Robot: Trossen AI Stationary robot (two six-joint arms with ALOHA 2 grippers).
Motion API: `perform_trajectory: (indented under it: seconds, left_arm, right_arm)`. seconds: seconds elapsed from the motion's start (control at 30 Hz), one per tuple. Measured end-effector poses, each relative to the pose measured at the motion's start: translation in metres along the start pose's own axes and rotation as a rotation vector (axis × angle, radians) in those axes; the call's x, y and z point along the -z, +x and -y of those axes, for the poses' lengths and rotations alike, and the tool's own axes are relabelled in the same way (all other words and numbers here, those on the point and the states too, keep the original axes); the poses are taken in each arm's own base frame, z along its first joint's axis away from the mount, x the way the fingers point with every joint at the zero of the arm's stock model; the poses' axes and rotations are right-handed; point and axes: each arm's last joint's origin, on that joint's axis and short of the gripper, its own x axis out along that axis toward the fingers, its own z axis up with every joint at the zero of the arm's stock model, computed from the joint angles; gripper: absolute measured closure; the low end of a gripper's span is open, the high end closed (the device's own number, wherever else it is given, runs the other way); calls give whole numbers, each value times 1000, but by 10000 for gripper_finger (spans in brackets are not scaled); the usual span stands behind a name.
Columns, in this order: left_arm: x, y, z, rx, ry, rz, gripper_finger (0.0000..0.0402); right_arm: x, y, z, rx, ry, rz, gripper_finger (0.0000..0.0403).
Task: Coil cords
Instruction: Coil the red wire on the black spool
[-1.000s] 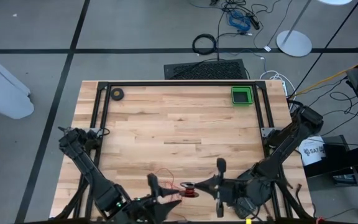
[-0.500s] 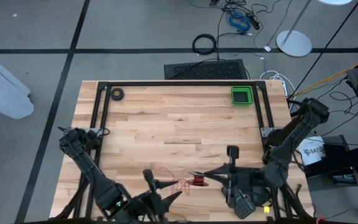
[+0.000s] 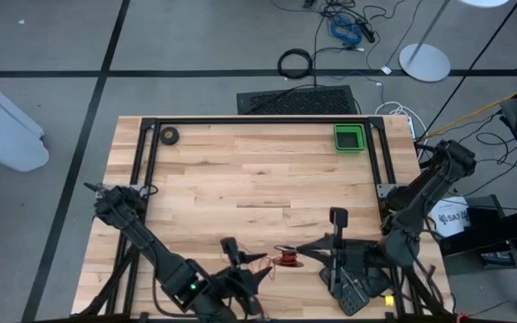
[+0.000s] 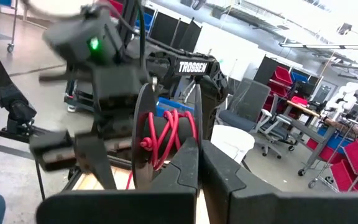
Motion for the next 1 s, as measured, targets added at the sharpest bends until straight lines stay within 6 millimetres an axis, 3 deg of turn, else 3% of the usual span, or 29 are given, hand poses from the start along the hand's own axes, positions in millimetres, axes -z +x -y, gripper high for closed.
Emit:
perform_trajectory:
  seconds: [0.6,0.83,1.0]
  left_arm:
    - [13,13,-4,33,-28,-113,235]
    - [29,39,9,140,-39,-194,235]
    - [38,60,8,103,-54,-230,235]
  right_arm:
    - [-14,-20,-2,-43,13,48,403]
    - [-14,-20,-2,-43,10,48,403]
    - [-15,-22,-3,-50,10,49,403]
